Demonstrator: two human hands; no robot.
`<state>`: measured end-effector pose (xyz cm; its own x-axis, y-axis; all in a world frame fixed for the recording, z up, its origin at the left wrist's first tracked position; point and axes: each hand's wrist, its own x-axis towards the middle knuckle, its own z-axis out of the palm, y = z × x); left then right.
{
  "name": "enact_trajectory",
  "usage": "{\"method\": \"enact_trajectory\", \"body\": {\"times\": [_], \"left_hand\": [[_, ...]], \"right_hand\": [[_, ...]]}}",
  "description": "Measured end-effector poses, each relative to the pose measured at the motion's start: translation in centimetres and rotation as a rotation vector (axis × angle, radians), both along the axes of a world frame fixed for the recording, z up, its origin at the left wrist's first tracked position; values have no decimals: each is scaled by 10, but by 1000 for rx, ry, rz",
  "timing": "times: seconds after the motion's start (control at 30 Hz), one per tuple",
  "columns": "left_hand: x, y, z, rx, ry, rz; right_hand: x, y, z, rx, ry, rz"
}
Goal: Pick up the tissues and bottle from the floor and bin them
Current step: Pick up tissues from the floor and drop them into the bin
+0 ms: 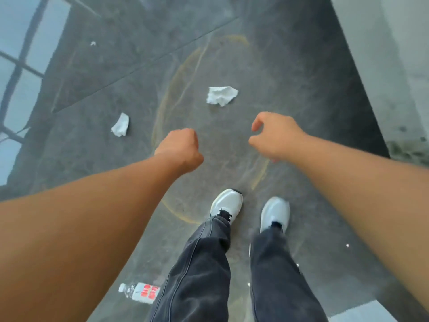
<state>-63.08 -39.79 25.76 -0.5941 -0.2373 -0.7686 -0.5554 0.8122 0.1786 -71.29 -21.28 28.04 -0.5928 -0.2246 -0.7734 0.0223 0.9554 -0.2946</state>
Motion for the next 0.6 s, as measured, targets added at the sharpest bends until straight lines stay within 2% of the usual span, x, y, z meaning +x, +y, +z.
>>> {"method": "enact_trajectory", "body": {"times": [0.13, 0.3, 0.47, 0.6], "left_hand": [[15, -44, -36, -110, 55, 251], [38, -89, -117, -198, 72, 553], [47, -154, -215, -365, 80, 620], [45, -190, -280, -411, 107, 705]], "right_hand": [[-29, -39, -34, 74, -34, 207], [-42, -79, -133, 105, -30, 333], [-47, -120, -244, 113, 158, 518], [-46, -130, -315, 158, 304, 610]]}}
